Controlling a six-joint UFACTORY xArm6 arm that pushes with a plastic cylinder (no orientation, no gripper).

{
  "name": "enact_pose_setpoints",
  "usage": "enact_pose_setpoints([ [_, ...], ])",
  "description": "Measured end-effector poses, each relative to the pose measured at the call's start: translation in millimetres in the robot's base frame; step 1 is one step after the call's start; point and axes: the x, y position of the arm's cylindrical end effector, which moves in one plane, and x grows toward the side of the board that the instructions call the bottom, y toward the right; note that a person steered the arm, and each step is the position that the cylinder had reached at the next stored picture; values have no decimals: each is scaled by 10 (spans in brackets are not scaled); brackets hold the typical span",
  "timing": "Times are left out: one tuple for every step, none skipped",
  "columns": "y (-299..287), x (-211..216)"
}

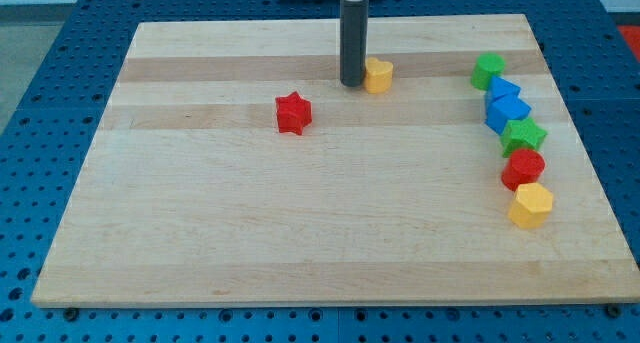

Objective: Push yellow heart to the line of blocks

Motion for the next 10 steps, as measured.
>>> enact_pose_setpoints([
  [51, 43],
  [88, 112],
  [177, 112],
  [315, 141],
  [409, 219],
  [429, 150],
  [429, -18],
  [454, -63],
  [545, -109],
  [596, -217],
])
